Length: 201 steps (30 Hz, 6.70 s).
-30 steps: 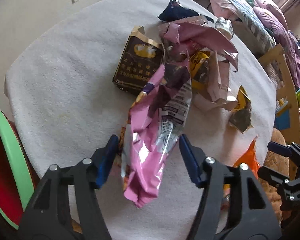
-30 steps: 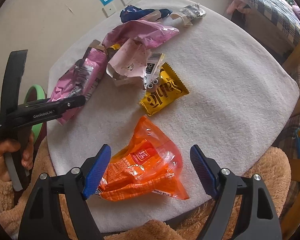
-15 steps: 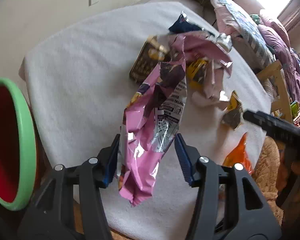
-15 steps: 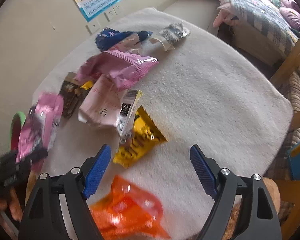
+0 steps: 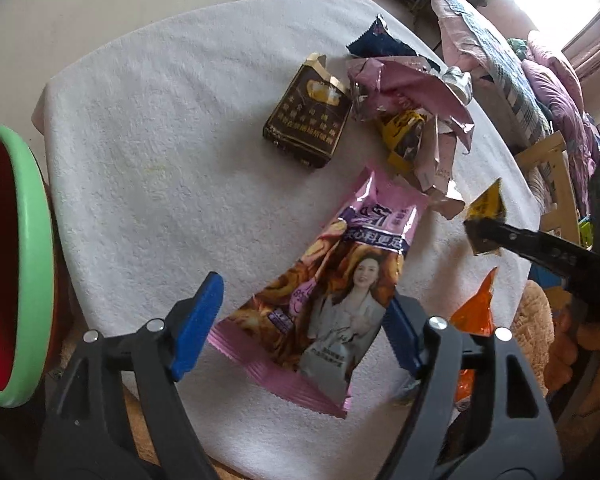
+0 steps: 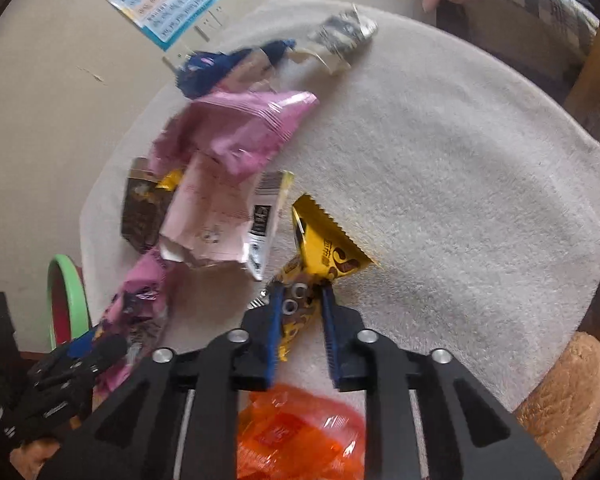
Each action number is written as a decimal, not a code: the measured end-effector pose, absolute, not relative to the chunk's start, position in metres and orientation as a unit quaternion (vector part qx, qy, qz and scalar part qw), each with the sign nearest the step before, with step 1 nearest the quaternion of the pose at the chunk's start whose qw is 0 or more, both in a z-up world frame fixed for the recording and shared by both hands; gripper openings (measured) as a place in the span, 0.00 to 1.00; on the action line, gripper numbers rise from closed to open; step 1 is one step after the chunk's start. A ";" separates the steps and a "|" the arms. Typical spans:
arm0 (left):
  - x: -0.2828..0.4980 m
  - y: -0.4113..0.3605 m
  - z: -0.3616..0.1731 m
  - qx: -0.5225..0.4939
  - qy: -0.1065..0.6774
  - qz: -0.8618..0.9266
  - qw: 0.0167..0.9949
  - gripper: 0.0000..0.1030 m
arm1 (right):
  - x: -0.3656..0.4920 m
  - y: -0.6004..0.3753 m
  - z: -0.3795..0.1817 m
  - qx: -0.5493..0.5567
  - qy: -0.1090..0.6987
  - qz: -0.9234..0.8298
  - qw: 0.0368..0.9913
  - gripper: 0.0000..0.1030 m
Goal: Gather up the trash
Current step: 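Grasp the gold-and-yellow candy wrapper with the right gripper, then carry the pink wrapper toward the bucket with the left gripper while the right gripper lifts the gold wrapper, then open both grippers over the bucket, dropping the pink and gold wrappers, then grasp the orange chip bag on the towel with the right gripper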
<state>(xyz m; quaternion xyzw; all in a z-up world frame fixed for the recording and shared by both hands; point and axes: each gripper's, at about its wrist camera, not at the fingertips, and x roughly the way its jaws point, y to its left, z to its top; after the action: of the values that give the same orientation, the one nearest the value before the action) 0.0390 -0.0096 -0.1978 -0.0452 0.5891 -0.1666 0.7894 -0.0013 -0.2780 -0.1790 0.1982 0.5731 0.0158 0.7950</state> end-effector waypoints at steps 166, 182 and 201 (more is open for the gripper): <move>0.017 0.115 -0.122 -0.085 0.462 0.001 0.883 0.68 | -0.078 -0.232 -0.186 0.165 0.640 0.068 0.748 0.63; 0.020 0.084 -0.125 -0.063 0.476 -0.016 0.877 0.73 | -0.099 -0.245 -0.189 0.256 0.682 0.076 0.681 0.79; 0.040 0.014 -0.146 -0.001 0.506 -0.113 0.855 0.74 | -0.057 -0.207 -0.168 0.120 0.607 0.090 0.780 0.43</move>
<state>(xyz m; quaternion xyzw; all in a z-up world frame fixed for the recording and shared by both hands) 0.0403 0.0137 -0.1461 -0.0009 0.5056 -0.1127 0.8554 -0.0575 -0.2070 -0.1676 0.1195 0.6071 0.0902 0.7804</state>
